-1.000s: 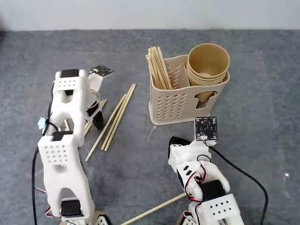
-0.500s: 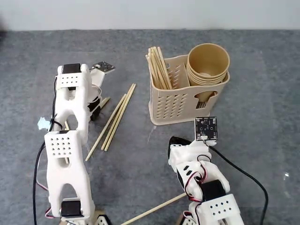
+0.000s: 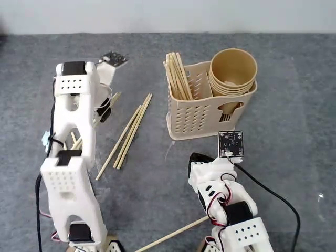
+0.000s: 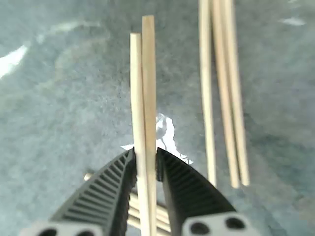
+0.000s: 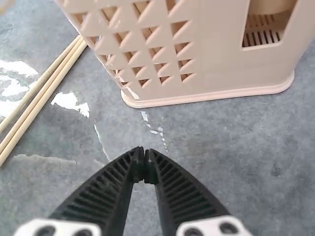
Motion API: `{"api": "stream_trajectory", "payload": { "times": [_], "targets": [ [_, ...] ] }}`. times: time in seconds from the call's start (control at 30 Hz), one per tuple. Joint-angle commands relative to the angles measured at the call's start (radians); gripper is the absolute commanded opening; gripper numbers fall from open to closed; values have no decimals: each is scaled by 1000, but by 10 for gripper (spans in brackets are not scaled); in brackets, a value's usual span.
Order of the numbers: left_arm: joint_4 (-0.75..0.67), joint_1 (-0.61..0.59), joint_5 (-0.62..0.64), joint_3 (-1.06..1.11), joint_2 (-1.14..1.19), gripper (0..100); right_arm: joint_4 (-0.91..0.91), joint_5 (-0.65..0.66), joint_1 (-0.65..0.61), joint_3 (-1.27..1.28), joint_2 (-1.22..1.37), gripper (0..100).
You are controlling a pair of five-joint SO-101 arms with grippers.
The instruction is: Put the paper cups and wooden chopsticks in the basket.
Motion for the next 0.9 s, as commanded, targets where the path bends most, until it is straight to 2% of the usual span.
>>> {"api": "stream_trajectory", "payload": {
  "times": [0.0,0.27,0.63,0.87],
  "targets": [
    [23,40,40,22,-206,12,-5,-5,5,-6,-15,10],
    [-17,163,173,22,-503,12,-5,-5,5,-6,-15,10],
    [-301,298,493,25,-756,12,-5,-5,5,-6,-15,10],
    [-496,411,608,30,-838,12,-5,-5,5,-6,-15,10]
  ]
}}
